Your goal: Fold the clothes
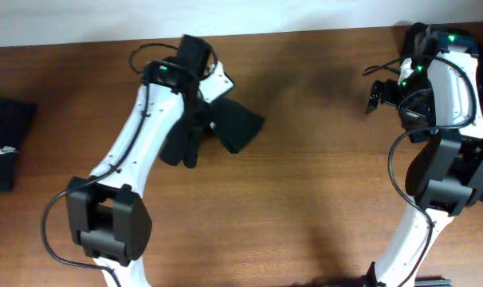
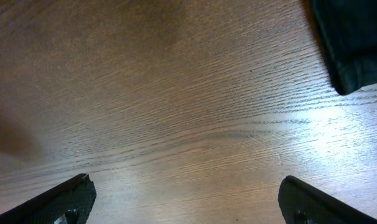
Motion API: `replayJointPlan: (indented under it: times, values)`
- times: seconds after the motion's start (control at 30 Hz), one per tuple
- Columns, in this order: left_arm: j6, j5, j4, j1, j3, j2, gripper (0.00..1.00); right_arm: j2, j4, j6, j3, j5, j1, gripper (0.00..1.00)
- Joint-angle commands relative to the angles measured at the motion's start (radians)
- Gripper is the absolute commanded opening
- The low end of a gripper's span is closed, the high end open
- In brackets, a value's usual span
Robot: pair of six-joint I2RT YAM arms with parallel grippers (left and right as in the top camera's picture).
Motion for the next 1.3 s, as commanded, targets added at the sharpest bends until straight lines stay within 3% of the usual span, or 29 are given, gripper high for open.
replayJointPlan:
  times: [0.0,0.37,1.1,1.27]
  values:
    - [-0.031,-0.062,-0.011,0.049,0.031,-0.051,0.00,-0.026,0.000,0.003,0.011,0.005,-0.001,0.98]
    - [-0.030,-0.315,-0.111,0.146,0.031,-0.051,0.00,-0.026,0.000,0.003,0.011,0.005,-0.001,0.99]
    - [-0.030,-0.312,0.026,0.636,0.031,-0.051,0.00,-0.026,0.000,0.003,0.011,0.005,-0.001,0.99]
    - [-0.030,-0.217,0.045,0.718,0.030,-0.050,0.00,-0.025,0.000,0.003,0.011,0.005,-0.001,0.98]
